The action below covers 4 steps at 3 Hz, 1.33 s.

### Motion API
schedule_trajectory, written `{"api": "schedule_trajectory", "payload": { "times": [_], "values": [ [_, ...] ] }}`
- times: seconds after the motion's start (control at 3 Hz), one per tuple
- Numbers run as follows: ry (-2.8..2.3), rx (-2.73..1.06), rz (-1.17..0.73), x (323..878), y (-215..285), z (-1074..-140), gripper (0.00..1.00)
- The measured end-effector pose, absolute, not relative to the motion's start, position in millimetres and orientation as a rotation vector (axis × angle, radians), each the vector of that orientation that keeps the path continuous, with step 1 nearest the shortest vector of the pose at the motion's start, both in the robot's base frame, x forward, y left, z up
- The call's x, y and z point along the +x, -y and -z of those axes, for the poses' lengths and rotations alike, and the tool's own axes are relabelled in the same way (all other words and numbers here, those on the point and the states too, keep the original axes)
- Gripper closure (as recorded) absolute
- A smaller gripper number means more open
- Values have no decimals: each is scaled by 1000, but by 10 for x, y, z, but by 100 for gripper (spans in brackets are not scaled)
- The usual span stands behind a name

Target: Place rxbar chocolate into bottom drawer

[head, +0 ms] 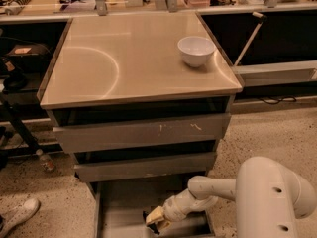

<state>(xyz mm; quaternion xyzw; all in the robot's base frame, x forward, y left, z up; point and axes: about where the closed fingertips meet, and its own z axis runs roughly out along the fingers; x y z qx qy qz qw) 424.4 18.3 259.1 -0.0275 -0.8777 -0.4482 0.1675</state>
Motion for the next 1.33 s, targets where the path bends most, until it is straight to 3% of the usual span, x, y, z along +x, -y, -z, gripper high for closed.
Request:
{"api": "schedule_trajectory", "payload": {
  "times": [1.33],
  "values": [
    [2528,-97,1399,4422,-819,-2196,100]
  ]
}}
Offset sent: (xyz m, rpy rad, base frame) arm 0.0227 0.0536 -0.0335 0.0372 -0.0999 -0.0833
